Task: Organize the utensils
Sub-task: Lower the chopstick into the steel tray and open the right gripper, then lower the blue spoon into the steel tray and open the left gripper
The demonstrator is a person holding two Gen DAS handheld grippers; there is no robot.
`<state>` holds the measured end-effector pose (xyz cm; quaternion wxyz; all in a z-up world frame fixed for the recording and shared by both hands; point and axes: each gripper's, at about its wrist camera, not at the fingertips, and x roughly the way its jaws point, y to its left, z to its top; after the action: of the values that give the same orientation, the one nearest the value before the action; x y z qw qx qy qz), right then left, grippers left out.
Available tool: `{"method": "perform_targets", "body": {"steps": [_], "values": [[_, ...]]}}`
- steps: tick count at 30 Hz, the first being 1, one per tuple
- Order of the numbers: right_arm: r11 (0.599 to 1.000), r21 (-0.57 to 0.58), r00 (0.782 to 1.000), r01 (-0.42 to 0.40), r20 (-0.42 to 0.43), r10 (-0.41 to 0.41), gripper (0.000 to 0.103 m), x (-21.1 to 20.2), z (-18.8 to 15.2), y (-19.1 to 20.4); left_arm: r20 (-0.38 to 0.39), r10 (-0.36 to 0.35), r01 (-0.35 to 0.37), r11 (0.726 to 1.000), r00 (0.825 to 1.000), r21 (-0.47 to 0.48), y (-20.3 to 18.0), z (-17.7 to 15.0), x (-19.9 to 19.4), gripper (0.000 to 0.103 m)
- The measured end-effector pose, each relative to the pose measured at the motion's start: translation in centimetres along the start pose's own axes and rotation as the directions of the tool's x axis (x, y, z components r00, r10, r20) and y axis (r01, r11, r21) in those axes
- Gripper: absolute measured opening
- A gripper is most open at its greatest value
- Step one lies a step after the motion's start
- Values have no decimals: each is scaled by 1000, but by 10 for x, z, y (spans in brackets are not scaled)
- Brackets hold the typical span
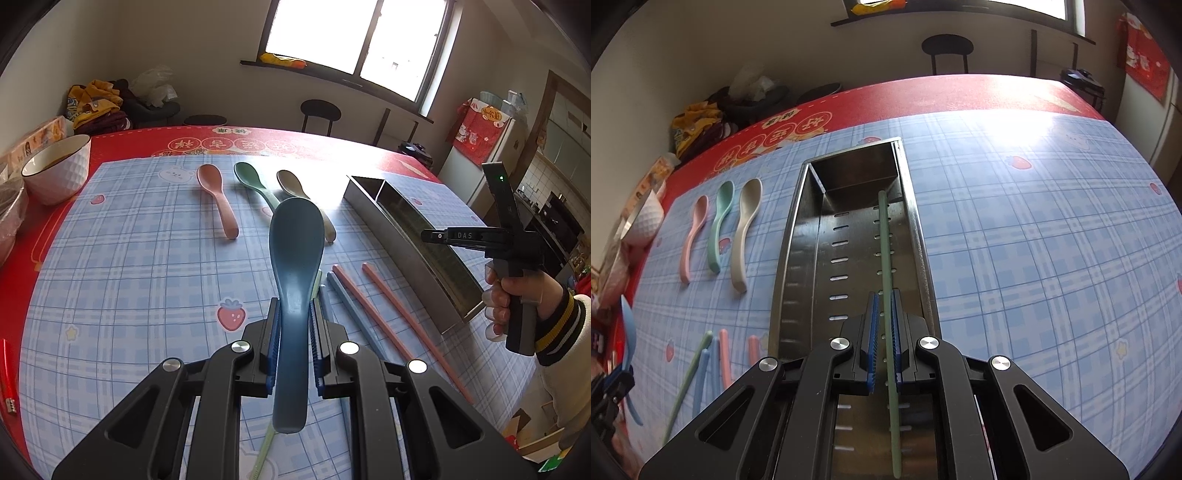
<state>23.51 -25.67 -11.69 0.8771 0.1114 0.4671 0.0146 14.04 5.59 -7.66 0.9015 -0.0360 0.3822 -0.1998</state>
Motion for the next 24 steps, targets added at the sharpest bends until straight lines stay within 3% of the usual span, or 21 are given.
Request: {"method": "perform_targets", "body": {"steps": [4, 7, 11, 12, 13, 14, 19, 24], "values": [[995, 2, 993, -101, 69, 101, 8, -17, -4, -9, 12, -5, 5, 1000, 1000, -17, -2, 1, 0, 15], [989, -35, 975, -142, 170, 146, 8, -32, -5, -21, 16, -11, 11, 1000, 1000, -26, -8, 4, 2, 15], [963, -147, 915, -224, 309, 260, 9, -49, -10, -41, 15, -21, 22, 999, 1000, -32, -20, 9, 8, 15], [959, -175, 906, -224, 324, 271, 26, -50, -12, -45, 15, -23, 24, 999, 1000, -34, -24, 11, 10, 15], [956, -182, 904, -230, 324, 279, 54, -48, -13, -50, 14, -25, 25, 999, 1000, -36, -27, 13, 12, 15], [954, -177, 899, -242, 330, 289, 58, -47, -14, -56, 13, -28, 28, 999, 1000, -40, -31, 15, 15, 15], [933, -81, 860, -351, 367, 356, 58, -45, -7, -89, 5, -47, 48, 997, 999, -55, -53, 28, 31, 15], [928, -41, 853, -371, 379, 358, 58, -44, -9, -100, -2, -67, 67, 997, 998, -47, -82, 41, 48, 15]]}}
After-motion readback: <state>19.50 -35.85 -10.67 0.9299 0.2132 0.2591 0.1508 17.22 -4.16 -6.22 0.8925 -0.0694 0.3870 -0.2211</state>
